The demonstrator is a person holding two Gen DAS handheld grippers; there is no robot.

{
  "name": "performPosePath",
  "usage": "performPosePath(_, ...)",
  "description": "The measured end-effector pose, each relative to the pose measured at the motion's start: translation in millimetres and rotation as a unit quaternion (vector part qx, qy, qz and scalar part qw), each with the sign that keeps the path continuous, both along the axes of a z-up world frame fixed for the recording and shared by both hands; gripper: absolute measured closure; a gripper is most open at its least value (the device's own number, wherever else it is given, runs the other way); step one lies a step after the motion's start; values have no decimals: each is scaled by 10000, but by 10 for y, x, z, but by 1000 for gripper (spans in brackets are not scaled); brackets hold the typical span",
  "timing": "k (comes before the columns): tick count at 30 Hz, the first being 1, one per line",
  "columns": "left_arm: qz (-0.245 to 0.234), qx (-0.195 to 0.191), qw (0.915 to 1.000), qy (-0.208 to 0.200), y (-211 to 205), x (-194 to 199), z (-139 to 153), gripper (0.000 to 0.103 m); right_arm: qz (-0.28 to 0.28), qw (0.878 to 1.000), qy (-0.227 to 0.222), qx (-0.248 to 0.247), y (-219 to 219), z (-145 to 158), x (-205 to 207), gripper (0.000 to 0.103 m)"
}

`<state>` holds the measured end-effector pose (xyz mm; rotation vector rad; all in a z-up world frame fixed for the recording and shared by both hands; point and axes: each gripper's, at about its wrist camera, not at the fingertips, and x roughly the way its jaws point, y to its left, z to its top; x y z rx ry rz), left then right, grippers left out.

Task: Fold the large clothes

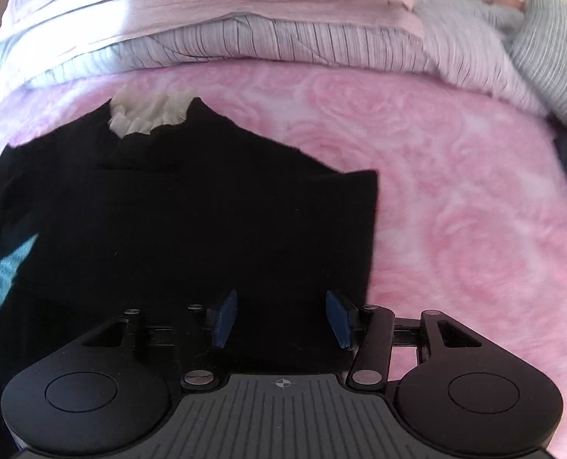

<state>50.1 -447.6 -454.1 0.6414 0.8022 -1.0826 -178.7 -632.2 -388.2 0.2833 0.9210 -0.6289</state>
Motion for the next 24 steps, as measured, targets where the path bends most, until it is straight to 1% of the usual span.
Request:
performPosePath(1, 97, 3, 9999, 40, 60, -13, 45, 76, 40, 9999, -144, 38, 52, 56, -70, 55)
performPosePath(3, 130, -46, 9999, 84, 252, -70, 169, 78, 139, 9990, -284, 302, 257, 96, -269, 55)
performPosePath(4, 104, -82, 9999, 100, 381, -116, 235, 79, 186, 9988, -229, 403, 383, 40, -286, 55)
performPosePath(6, 39, -65, 9995, 303, 655, -264, 304, 79, 330, 9979, -19, 555, 693, -13, -470, 55)
performPosePath(9, 43, 322, 9981, 515, 1125, -540, 264, 79, 409, 9948, 505, 784, 1172, -125, -846, 55)
performPosePath(11, 113, 629, 9961, 602, 1484, -711, 210, 80, 447, 9942, 580, 787, 1489, -89, -1183, 55)
performPosePath(13, 206, 681, 9957, 592, 1909, -862, 239, 79, 495, 9903, 832, 994, 1761, -65, -1488, 55)
performPosePath(14, 258, 866, 9936, 679, 2084, -906, 243, 80, 488, 9891, 950, 1014, 1887, -45, -1626, 55)
performPosePath(15, 308, 1016, 9915, 747, 2274, -948, 252, 79, 410, 9871, 1043, 1142, 1978, -38, -1756, 55)
performPosePath(17, 284, 1120, 9898, 830, 2580, -1020, 295, 79, -137, 9839, 914, 1528, 2049, 6, -2021, 55)
performPosePath(18, 302, 1303, 9868, 909, 2694, -1035, 296, 78, -422, 9800, 965, 1686, 2069, 9, -2116, 55)
performPosePath(19, 344, 1324, 9854, 1019, 2791, -1025, 306, 78, -660, 9779, 917, 1758, 2100, 35, -2202, 55)
performPosePath(20, 390, 1280, 9847, 1116, 2866, -1004, 332, 78, -855, 9770, 844, 1764, 2128, 77, -2263, 55)
performPosePath(22, 372, 1480, 9810, 1202, 2925, -963, 343, 81, -1224, 9738, 659, 1800, 2164, 167, -2353, 55)
performPosePath(24, 225, 1353, 9826, 1254, 2972, -937, 414, 81, -1590, 9688, 271, 1884, 2172, 273, -2438, 55)
